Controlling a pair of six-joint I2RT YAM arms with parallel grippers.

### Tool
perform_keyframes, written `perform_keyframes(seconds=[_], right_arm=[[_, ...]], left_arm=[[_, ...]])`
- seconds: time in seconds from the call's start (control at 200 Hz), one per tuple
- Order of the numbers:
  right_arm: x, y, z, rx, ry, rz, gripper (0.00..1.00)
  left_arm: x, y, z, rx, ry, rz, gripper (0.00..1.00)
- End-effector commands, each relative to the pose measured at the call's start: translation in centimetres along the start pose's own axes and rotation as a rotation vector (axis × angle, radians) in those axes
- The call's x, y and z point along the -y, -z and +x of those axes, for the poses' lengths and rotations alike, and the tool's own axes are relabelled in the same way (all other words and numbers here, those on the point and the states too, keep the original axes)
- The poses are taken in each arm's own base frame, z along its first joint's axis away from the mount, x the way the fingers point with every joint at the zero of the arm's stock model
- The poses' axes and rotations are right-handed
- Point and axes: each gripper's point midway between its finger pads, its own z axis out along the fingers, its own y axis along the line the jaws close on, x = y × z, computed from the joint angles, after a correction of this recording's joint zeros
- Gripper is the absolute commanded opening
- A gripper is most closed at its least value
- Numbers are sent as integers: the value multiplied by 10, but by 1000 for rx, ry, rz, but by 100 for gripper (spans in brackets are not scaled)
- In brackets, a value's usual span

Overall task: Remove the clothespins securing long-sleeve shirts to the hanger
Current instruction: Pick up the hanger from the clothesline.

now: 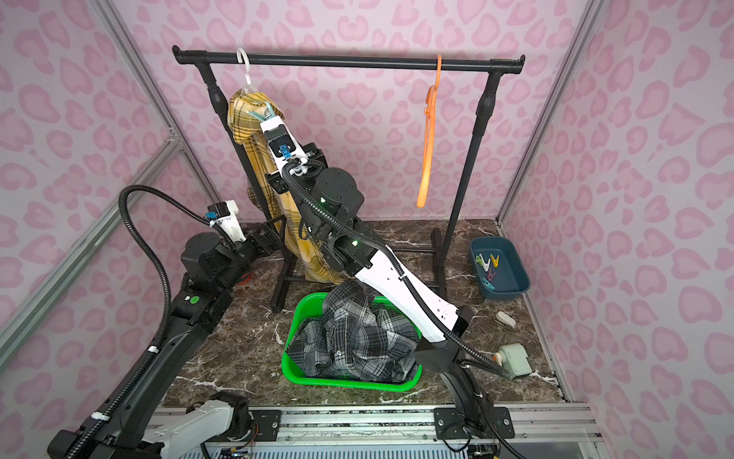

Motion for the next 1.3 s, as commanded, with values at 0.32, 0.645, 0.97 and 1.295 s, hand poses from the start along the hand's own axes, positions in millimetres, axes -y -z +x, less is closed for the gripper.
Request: perform_keyframes(seconds=[0.32, 0.645, 0.97, 1.295], right_arm=[[16, 11, -41, 117, -24, 37, 0], [35, 45, -43, 77, -17, 32, 0], [58, 77, -65, 99, -57, -32, 0], [91, 122, -113, 147, -157, -139, 0]], left_arm=[[4, -1, -17, 57, -15, 3, 97], [1, 6, -27, 107, -30, -14, 97], [-11, -18, -30, 112, -39, -59, 97], [-20, -59, -31, 100, -56, -75, 97]])
